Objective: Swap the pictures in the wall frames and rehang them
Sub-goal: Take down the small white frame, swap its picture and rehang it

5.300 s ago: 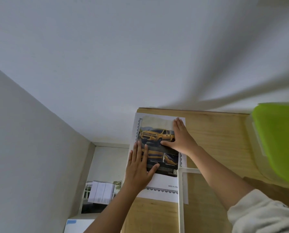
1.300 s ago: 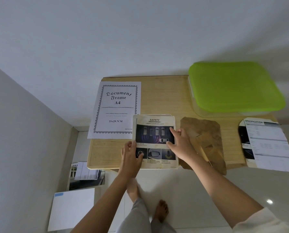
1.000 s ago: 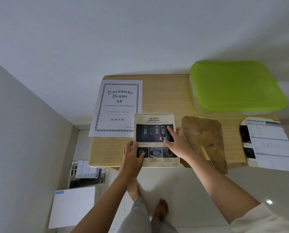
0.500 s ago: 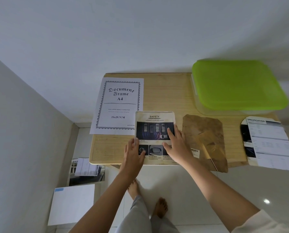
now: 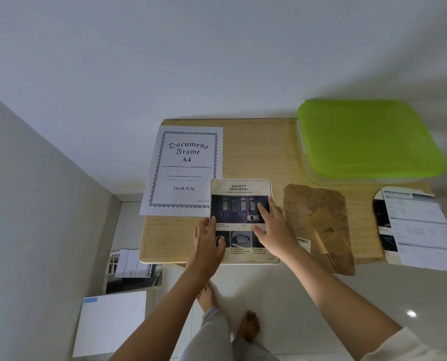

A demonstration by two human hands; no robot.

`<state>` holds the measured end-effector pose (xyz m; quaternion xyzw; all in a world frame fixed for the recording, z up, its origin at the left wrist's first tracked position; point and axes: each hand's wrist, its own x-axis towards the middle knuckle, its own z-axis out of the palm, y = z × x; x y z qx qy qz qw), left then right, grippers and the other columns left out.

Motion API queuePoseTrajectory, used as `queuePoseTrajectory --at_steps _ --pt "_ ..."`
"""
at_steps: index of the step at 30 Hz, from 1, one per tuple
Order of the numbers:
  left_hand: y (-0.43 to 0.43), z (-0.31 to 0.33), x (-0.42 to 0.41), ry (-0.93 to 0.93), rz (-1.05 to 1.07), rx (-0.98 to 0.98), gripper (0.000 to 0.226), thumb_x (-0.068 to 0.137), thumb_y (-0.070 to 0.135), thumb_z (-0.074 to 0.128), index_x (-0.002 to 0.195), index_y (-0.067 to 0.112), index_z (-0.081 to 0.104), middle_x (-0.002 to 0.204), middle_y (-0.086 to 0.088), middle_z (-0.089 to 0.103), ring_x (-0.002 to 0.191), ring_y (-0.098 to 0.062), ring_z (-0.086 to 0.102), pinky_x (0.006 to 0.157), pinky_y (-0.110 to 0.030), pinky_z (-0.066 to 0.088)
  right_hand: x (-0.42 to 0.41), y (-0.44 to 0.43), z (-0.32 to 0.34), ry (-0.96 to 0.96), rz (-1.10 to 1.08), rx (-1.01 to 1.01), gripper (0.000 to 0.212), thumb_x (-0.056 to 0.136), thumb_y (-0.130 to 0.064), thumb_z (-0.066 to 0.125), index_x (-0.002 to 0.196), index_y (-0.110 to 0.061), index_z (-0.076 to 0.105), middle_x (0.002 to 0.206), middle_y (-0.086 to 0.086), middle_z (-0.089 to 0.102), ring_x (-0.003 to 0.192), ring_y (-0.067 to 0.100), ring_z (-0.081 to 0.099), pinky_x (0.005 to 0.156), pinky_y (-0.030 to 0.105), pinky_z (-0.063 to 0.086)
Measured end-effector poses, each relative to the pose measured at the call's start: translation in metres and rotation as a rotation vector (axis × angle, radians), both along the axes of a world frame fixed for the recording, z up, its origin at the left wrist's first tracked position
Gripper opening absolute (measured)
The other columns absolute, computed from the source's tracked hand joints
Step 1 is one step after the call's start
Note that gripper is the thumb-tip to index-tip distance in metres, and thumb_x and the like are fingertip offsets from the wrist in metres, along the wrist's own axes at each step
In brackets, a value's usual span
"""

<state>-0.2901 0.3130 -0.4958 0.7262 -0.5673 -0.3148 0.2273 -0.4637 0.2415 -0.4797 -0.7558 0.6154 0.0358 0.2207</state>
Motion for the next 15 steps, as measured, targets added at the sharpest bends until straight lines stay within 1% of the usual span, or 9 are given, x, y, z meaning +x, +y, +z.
queuePoseTrajectory --at_steps 3,7,8,11,13,15 --pt "-0.007 0.0 0.004 -0.007 -0.011 -0.013 0.055 0.092 0.015 0.049 0.141 0.004 0.028 0.137 -0.01 0.029 0.125 -0.021 0.029 0.105 -0.031 0.036 0.001 -0.004 0.0 -0.021 -0.014 -0.001 0.063 0.093 -0.042 0.043 0.147 -0.023 0.018 0.157 0.002 0.003 0.14 0.027 0.012 0.113 0.038 0.018" --pt "-0.018 0.0 0.007 -0.002 -0.028 -0.049 0.048 0.091 0.012 0.05 0.137 0.005 0.035 0.134 -0.01 0.032 0.122 -0.018 0.031 0.1 -0.022 0.031 0.003 -0.001 -0.001 -0.041 -0.037 -0.023 0.062 0.093 -0.041 0.044 0.147 -0.023 0.019 0.157 0.002 0.005 0.14 0.026 0.012 0.114 0.038 0.016" --pt "-0.02 -0.001 0.006 -0.002 -0.026 -0.05 0.047 0.091 0.012 0.05 0.136 0.005 0.035 0.134 -0.01 0.032 0.122 -0.018 0.031 0.1 -0.023 0.033 0.002 0.0 -0.001 -0.049 -0.038 -0.024 0.062 0.093 -0.041 0.044 0.147 -0.023 0.019 0.157 0.002 0.005 0.141 0.025 0.011 0.115 0.038 0.015" --pt "-0.024 0.0 0.003 -0.026 -0.005 -0.034 0.05 0.092 0.015 0.05 0.138 0.007 0.034 0.14 -0.01 0.027 0.129 -0.022 0.028 0.103 -0.036 0.042 -0.001 0.004 0.0 -0.116 -0.036 -0.022 0.06 0.094 -0.037 0.045 0.146 -0.022 0.02 0.157 0.001 0.005 0.142 0.022 0.008 0.115 0.037 0.013" --pt "-0.028 0.001 -0.001 -0.093 0.014 -0.028 0.053 0.091 0.017 0.052 0.139 0.008 0.033 0.145 -0.01 0.02 0.135 -0.025 0.021 0.103 -0.04 0.041 -0.007 0.007 0.003 -0.196 -0.04 -0.023 0.059 0.094 -0.033 0.046 0.146 -0.021 0.023 0.156 0.0 0.008 0.142 0.02 0.007 0.115 0.035 0.014" --pt "-0.036 0.006 -0.01 -0.155 0.026 -0.058 0.054 0.09 0.019 0.053 0.139 0.008 0.034 0.148 -0.011 0.018 0.137 -0.027 0.017 0.104 -0.043 0.038 -0.018 0.008 0.007 -0.247 -0.054 -0.052 0.056 0.093 -0.032 0.048 0.144 -0.021 0.028 0.154 0.001 0.016 0.141 0.019 0.012 0.114 0.036 0.019"
